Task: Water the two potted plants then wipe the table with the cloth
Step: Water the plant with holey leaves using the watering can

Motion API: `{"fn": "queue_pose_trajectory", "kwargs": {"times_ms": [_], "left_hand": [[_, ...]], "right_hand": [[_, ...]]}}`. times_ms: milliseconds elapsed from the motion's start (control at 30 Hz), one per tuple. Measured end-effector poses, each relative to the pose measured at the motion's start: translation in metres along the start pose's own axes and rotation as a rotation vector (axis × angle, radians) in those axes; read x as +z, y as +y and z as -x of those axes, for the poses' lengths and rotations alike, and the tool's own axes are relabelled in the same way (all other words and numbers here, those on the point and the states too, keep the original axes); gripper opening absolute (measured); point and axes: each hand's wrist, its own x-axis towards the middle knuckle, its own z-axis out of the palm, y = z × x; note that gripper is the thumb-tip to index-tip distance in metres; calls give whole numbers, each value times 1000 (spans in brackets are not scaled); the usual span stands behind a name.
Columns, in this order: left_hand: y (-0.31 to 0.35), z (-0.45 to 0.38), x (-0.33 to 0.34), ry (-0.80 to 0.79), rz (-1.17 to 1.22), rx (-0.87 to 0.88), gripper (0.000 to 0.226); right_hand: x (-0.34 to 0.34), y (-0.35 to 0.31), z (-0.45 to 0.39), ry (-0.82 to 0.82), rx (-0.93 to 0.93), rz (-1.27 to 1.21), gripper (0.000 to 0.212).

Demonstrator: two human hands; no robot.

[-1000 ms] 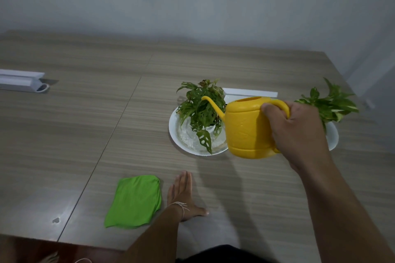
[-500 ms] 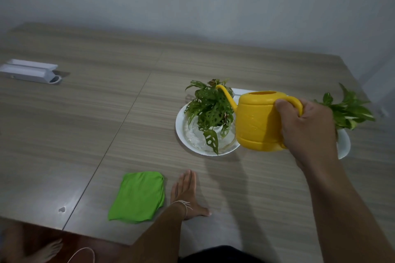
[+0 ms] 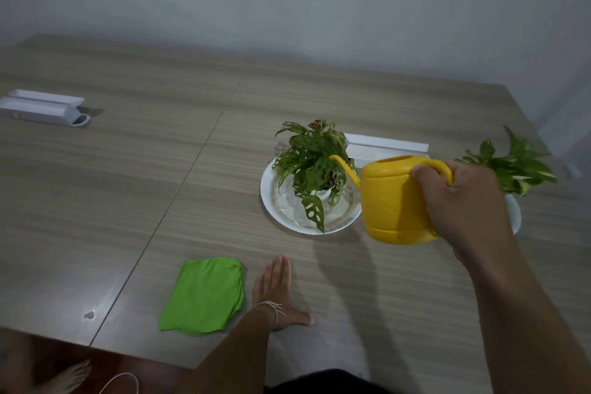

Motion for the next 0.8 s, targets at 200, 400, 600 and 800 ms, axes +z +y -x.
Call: {"fn": "queue_pose_trajectory", "kwargs": {"times_ms": [200,400,600,800], "left_hand": [[0,-1,-1,-9,-3,4,143],[-1,-1,0,-13,4,8,143],[-1,-1,0,-13,7,16,143],[-2,-2,1,-12,4,18,143]], "right_hand": [[1,-6,4,-56,-7,27,41],[3,-10,4,-81,-13,-25,40],[10,-12,5,-67,-27,-89,46],[16,-13,1,-20,-6,-156,48]]}}
